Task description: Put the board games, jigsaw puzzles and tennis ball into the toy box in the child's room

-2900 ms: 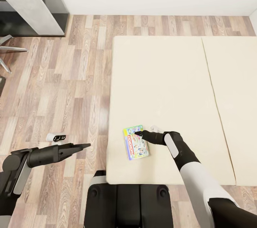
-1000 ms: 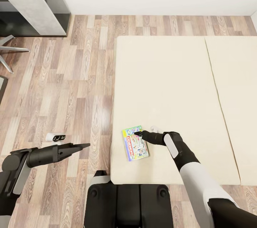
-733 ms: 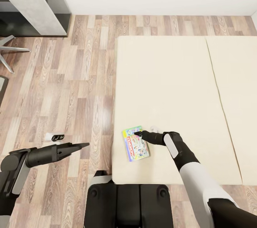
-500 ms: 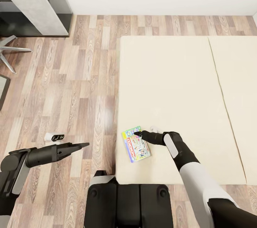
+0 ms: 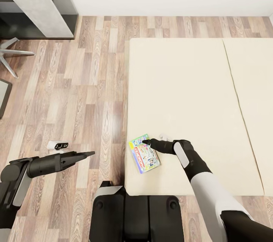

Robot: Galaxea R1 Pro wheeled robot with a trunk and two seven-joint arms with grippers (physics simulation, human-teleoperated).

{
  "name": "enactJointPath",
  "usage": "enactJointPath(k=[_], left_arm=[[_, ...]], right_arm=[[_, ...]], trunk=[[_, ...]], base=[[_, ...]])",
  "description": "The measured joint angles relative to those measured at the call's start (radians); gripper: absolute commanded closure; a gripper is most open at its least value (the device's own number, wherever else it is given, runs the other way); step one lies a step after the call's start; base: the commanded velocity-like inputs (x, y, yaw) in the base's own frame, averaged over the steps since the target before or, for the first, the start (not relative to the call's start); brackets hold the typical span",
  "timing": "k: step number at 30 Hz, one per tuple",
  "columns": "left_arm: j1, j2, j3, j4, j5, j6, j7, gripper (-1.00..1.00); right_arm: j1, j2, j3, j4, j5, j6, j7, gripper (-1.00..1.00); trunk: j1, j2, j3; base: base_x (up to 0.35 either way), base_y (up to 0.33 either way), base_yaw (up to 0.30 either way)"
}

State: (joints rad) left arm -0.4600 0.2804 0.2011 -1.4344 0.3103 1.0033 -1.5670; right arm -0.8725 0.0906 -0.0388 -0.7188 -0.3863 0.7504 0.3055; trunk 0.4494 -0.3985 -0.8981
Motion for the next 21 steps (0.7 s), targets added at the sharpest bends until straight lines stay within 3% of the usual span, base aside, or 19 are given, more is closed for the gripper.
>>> enactJointPath(k=[11, 21], left_arm=[[0.000, 0.000, 0.001, 0.000, 0.000, 0.000, 0.000, -1.00], [0.000, 0.000, 0.001, 0.000, 0.000, 0.000, 0.000, -1.00]], right_arm=[[0.000, -0.001, 0.000, 0.000, 0.001, 0.000, 0.000, -1.00], [0.000, -0.001, 0.000, 0.000, 0.000, 0.000, 0.000, -1.00]], trunk=[[0.000, 0.000, 0.000], [0.000, 0.000, 0.000]], base=[[0.000, 0.021, 0.000], [0.000, 0.166, 0.000]])
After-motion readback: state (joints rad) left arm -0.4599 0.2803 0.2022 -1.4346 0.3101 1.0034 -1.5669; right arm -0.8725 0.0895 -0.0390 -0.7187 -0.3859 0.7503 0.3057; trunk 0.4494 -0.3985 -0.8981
